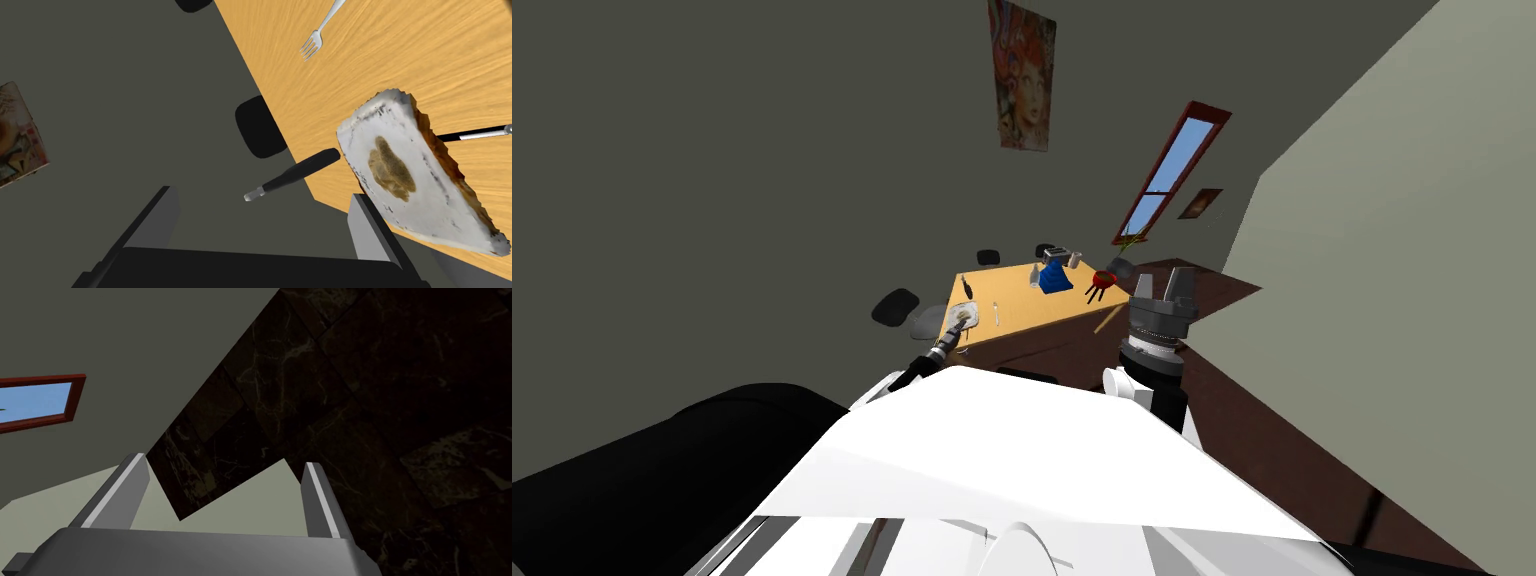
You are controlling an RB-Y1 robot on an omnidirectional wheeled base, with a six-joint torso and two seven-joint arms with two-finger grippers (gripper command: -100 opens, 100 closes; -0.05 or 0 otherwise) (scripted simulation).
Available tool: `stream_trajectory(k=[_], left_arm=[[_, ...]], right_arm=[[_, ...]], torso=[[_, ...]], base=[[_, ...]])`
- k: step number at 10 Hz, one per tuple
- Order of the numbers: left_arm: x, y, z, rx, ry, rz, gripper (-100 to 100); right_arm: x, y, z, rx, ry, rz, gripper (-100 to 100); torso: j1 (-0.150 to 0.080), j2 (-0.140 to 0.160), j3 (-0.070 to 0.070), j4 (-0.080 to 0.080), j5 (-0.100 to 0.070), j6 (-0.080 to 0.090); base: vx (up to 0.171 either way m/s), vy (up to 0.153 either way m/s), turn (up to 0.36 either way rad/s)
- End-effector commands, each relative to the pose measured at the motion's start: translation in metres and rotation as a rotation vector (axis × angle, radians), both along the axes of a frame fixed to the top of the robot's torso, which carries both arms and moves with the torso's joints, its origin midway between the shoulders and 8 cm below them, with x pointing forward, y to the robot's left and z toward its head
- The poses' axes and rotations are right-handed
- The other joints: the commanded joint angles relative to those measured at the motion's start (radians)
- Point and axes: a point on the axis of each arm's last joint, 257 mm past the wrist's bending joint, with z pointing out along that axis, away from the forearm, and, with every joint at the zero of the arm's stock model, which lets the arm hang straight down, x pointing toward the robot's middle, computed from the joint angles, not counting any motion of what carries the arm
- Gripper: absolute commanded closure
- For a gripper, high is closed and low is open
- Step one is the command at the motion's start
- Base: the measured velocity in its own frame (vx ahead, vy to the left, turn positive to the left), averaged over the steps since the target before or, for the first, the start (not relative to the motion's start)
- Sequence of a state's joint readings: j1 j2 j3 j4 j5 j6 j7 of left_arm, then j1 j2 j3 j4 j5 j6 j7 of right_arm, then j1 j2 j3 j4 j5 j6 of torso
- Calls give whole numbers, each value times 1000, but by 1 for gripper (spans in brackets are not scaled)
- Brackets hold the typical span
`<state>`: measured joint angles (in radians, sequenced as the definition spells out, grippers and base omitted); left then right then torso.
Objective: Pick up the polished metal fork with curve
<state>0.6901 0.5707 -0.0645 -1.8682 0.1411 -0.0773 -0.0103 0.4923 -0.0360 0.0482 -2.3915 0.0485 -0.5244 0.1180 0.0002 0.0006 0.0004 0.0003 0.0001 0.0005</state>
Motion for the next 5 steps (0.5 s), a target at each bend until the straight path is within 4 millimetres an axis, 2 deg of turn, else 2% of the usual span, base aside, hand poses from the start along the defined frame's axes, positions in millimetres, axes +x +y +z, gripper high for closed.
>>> stream_trajectory(k=[1, 2, 5], left_arm=[[-24, 20, -32, 34, 112, 20, -100], [-24, 20, -33, 35, 114, 21, -100], [-71, 65, -83, 88, 308, 69, -100]], right_arm=[[0, 0, 0, 0, 0, 0, 0], [0, 0, 0, 0, 0, 0, 0], [0, 0, 0, 0, 0, 0, 0]], torso=[[0, 0, 0, 0, 0, 0], [0, 0, 0, 0, 0, 0], [0, -2, -1, 0, 0, 0]], base=[[-5, -21, -513], [1, -6, -165], [19, -16, -408]])
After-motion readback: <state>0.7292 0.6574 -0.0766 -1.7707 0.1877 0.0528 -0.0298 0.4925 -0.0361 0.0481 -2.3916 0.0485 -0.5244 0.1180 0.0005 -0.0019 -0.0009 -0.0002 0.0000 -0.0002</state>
